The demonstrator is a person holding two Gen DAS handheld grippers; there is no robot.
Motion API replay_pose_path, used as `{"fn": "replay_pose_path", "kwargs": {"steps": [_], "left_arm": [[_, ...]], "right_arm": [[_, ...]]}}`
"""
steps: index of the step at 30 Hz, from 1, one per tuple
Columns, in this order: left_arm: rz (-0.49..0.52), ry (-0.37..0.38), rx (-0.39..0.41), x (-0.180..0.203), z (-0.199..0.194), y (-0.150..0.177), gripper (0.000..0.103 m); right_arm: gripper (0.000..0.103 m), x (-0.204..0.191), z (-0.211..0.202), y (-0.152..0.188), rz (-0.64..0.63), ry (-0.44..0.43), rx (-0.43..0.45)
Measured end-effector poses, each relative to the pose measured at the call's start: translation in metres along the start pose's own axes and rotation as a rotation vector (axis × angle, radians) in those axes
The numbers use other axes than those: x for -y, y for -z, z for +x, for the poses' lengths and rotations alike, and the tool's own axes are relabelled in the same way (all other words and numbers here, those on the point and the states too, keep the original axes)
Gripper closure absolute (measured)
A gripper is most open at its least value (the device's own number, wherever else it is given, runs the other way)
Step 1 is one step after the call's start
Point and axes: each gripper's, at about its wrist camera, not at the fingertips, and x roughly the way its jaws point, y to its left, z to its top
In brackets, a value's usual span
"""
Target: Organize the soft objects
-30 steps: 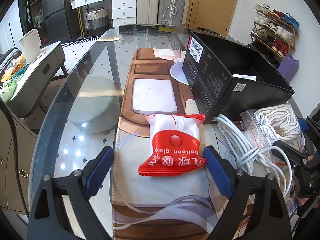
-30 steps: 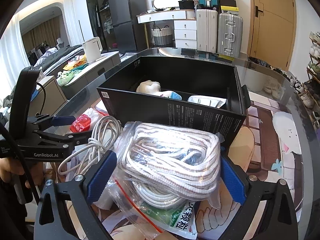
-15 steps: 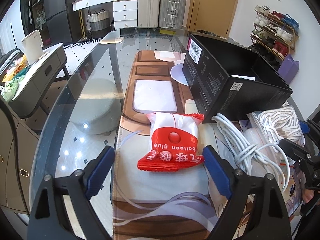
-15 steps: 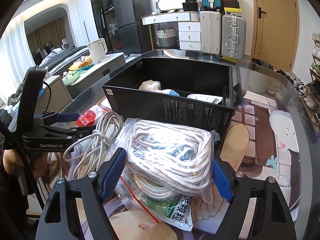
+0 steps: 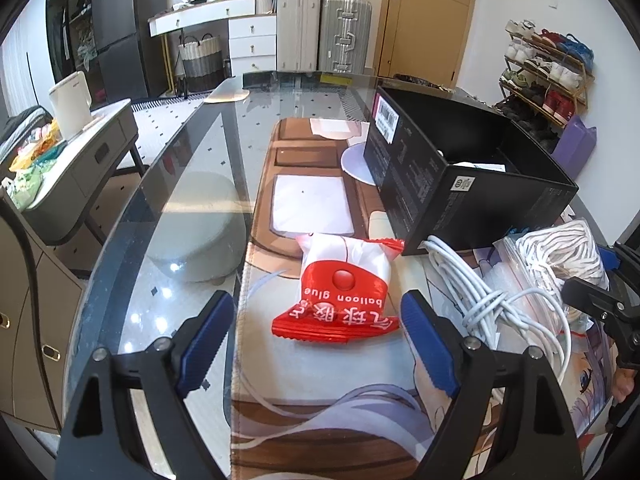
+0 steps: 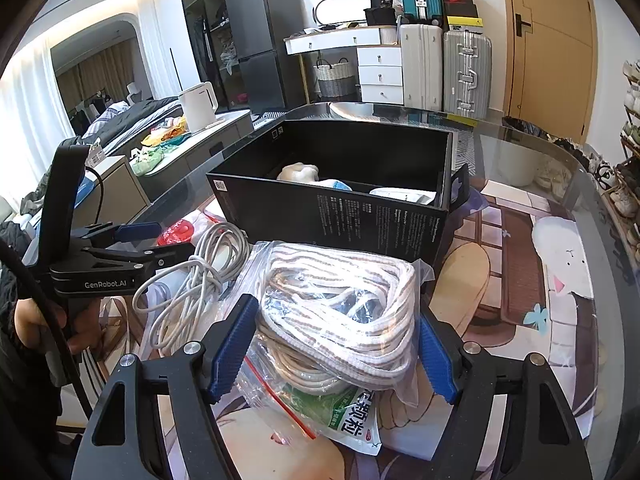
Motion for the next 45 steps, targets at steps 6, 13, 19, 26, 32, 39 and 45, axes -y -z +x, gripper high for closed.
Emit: {"fn": "replay_pose_path", "kwargs": {"steps": [6,13,19,26,32,39,45], "left_arm": [[0.054,0.011,-0.002,0.008,0.003,0.000,0.042],[0.069,0.047,0.023,0.010,-0.002,0.001,0.047],[0.069,0.058,0.037,0.011,-0.006,0.002,0.049],[0.064,0.064,0.045,0.011,-0.008,0.003,0.049],[0.056,0.069,0.076,0.010,-0.017,0.004,0.050],[0.041,0.083,0.101,0.005,-0.027,0.006,0.050],[0.035,0.091,0.130,0.006,-0.036,0.005,0.050]], "right_arm": [[0.029,-0.001,-0.001,0.000,0.009,-0.007,-0.003],[0.037,0.002,-0.003,-0.001,0.023,-0.019,0.000],[0.061,0.003,-0.011,-0.001,0.020,-0.014,0.027],[0.073,0.013,-0.017,-0.001,0.063,-0.024,0.051],[0.078,0.008,-0.025,-0.005,0.035,-0.019,0.088],[0.079,0.001,-0.032,-0.007,0.008,-0.018,0.123],[0.079,-0.003,-0.043,-0.006,-0.005,-0.016,0.153]]}}
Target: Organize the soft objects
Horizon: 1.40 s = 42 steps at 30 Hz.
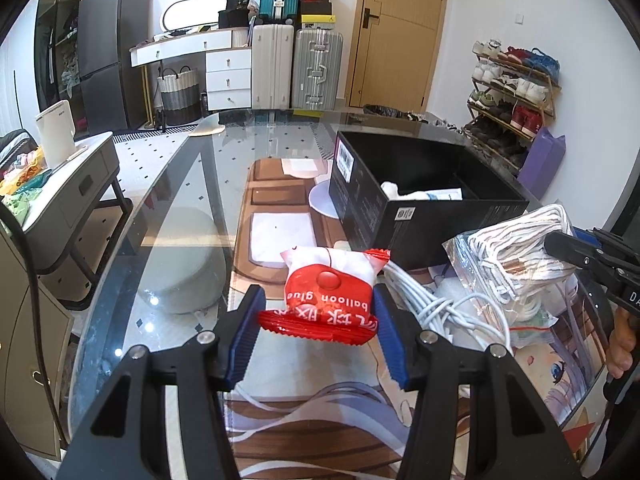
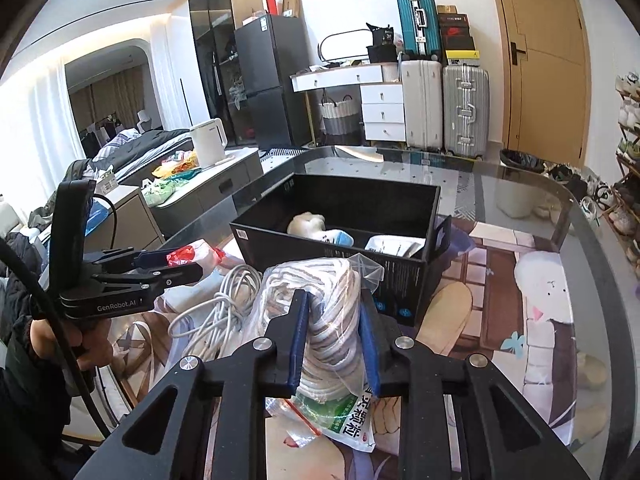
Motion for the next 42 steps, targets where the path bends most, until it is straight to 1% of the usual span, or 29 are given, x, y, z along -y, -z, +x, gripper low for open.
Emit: {"fn": "replay_pose_path", "kwargs": {"steps": [20,26,33,42], "left_arm": [[0.015,0.020,0.090,0.014,-0.021,-0.025,0.050],[0.030,0.034,0.101,0.021,-0.020,-0.034,0.050],[0.049,0.053,0.114,0.030,-0.017,-0.046,0.049],[0.066,0.070,0.125,0.039,-0.005,-0.064,0.049]], "right_arm": [[0.079,0.002,-0.038,-0.016,0.002,0.025,0.095],[0.079,0.006,-0.046,-0.021,0.020,0.044,0.122],[0.079,0.013,-0.050,-0.032,0.038,0.073,0.147],[0.079,0.024,-0.042,-0.047,0.073,0.109,0.158]]}}
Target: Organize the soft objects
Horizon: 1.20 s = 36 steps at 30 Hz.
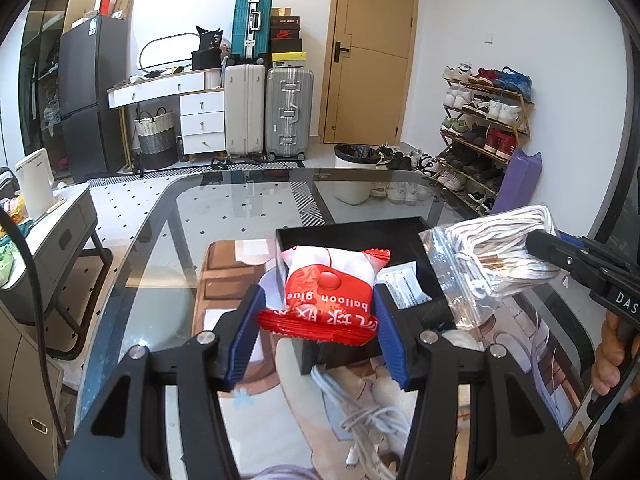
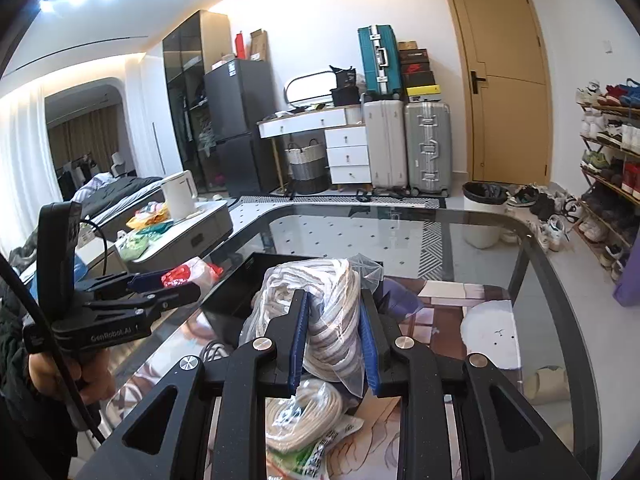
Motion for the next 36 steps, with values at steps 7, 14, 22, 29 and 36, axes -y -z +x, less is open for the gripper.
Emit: {"fn": "replay_pose_path", "kwargs": {"steps": [7,14,22,29,36], "left_arm": [[0.003,0.011,-0.003,0.003,0.015,-0.008,0.049],[0.014,0.010,-0.020,0.006,0.030,-0.010,0.049],[0.030,0.000,-0.038,0.011,0.046,-0.010,0.049],[0.031,0.000,-0.051,0.013,0.057,-0.011,0.049],[0.054,-0.011,-0.058,0.018,0.064,-0.011,0.049]], "right_arm": [[0.079,0.006,0.014,-0.009,0.005,0.021,-0.002],[0.079,0.005,0.030,-0.015,0.003,0.033,-0.013],[0.079,-0.001,0.047,-0.018,-0.022,0.055,-0.034],[0.079,-0.006,0.068,-0.017,-0.035,0.057,-0.067],[0.079,-0.013,0.090,-0.016,-0.069,0.059,-0.097]]}}
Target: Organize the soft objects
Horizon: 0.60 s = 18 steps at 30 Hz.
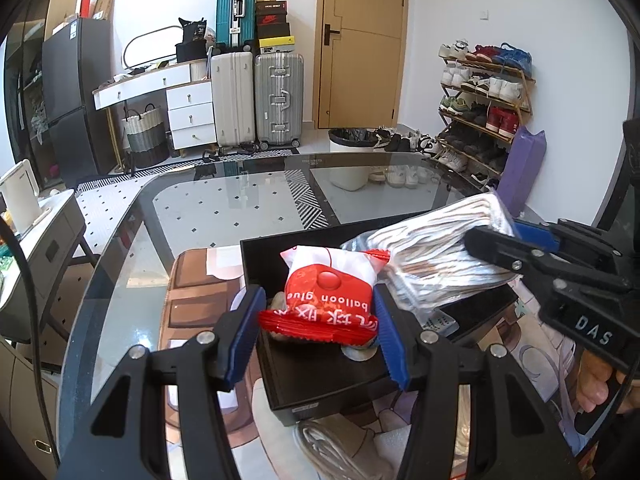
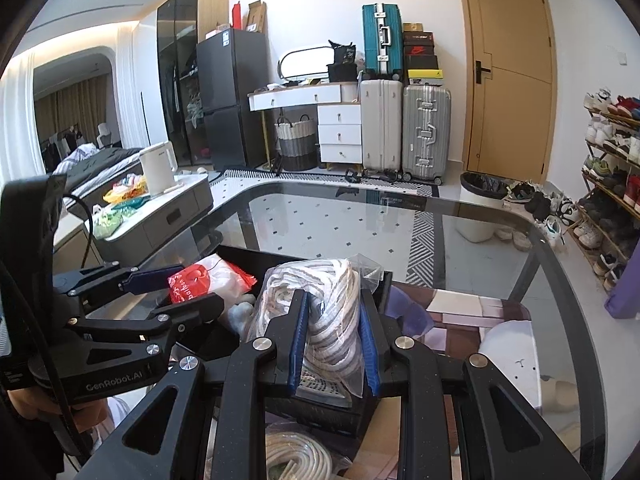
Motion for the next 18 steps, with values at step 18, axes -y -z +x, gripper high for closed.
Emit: {"fn": "replay_pose_path", "kwargs": {"steps": [18], "left_arm": [[0.061,-0.014,-0.023,0.012,0.010,0.005,0.049]], "right_arm": [[0.079,0.002,0.041,0.016,-0.058,0.022,-0.090]]}}
